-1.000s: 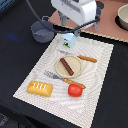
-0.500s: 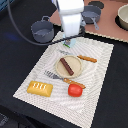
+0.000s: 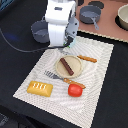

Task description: Interact with the objects in diverse but meaningful ways.

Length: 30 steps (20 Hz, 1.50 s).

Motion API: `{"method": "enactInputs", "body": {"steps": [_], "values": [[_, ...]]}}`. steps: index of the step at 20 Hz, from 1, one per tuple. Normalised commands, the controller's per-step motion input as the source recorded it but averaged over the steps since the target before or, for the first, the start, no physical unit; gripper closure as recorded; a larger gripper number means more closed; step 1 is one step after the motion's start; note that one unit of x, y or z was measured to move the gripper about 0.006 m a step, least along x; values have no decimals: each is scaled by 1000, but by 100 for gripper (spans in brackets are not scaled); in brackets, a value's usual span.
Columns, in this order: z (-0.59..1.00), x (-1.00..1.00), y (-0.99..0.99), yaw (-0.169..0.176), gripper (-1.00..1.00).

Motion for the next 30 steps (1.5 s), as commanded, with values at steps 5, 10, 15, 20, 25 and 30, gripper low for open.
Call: {"method": "enactInputs", "body": {"steps": [5,10,15,20,25,30], "values": [[-77,397,-90,-149,-100],[-143,376,-13,-77,-100],[-202,385,-9,-47,-100],[-214,307,-91,-32,-100],[-136,331,-174,-88,-100],[-143,319,-135,-110,-100]]}}
